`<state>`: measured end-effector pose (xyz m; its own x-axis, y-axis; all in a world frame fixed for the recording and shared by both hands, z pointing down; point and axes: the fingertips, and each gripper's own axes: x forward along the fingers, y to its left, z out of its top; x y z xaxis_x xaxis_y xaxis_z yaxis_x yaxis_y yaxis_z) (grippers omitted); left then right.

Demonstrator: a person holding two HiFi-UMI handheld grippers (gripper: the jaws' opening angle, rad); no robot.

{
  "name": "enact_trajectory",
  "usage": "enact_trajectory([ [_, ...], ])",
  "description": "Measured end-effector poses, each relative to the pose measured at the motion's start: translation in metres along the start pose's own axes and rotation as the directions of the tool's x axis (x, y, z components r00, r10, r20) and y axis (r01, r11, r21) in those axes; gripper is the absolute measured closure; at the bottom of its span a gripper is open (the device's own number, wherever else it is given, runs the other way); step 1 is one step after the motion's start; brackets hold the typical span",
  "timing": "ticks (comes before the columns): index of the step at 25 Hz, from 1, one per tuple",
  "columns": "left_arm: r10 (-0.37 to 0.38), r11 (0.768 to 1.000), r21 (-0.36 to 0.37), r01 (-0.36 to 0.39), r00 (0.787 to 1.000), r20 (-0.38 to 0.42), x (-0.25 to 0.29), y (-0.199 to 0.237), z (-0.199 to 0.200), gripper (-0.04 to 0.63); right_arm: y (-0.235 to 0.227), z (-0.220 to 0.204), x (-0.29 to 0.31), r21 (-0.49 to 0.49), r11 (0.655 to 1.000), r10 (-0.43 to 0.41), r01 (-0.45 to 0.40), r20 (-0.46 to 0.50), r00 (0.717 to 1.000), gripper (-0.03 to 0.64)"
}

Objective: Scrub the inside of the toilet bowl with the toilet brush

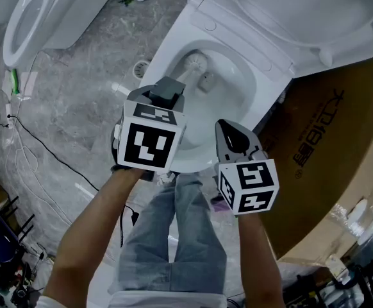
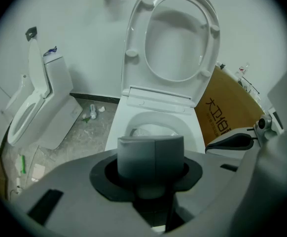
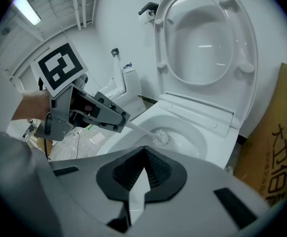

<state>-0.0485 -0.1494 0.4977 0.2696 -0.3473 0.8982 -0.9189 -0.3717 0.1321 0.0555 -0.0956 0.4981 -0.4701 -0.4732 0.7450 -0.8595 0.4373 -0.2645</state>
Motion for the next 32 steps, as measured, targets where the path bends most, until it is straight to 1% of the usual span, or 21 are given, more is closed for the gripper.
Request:
enact_trajectory([
  [2,-0.013,1.0,-0.007,0.013,1.0,0.002,0.0,0.0,-0.004,0.439,0.003,-0.001,0.001,0.003,1.0,0.004,-0.004,-0.002,1.0,0.618],
  [6,-0.041,0.998,0.044,0.041,0.999,0.0,0.004,-0.011,-0.014,0.439,0.008,-0.007,0.001,0.01,1.0,0.009,-0.009,-0.013,1.0,0.618],
  [10,-0.022,0.997,0.069,0.023,1.0,-0.02,0.012,-0.012,-0.028,0.439,0.012,-0.01,0.0,0.012,1.0,0.004,-0.004,-0.015,1.0,0.618],
  [20,-0.007,0.995,0.095,0.013,0.998,-0.055,0.001,-0.003,-0.054,0.439,0.026,-0.015,-0.007,0.024,1.0,-0.013,0.013,0.006,1.0,0.618],
  [32,-0.03,0.991,0.129,0.043,0.995,-0.1,-0.016,-0.008,-0.1,0.439,0.047,-0.028,-0.018,0.035,0.999,-0.037,0.037,0.016,0.999,0.618],
])
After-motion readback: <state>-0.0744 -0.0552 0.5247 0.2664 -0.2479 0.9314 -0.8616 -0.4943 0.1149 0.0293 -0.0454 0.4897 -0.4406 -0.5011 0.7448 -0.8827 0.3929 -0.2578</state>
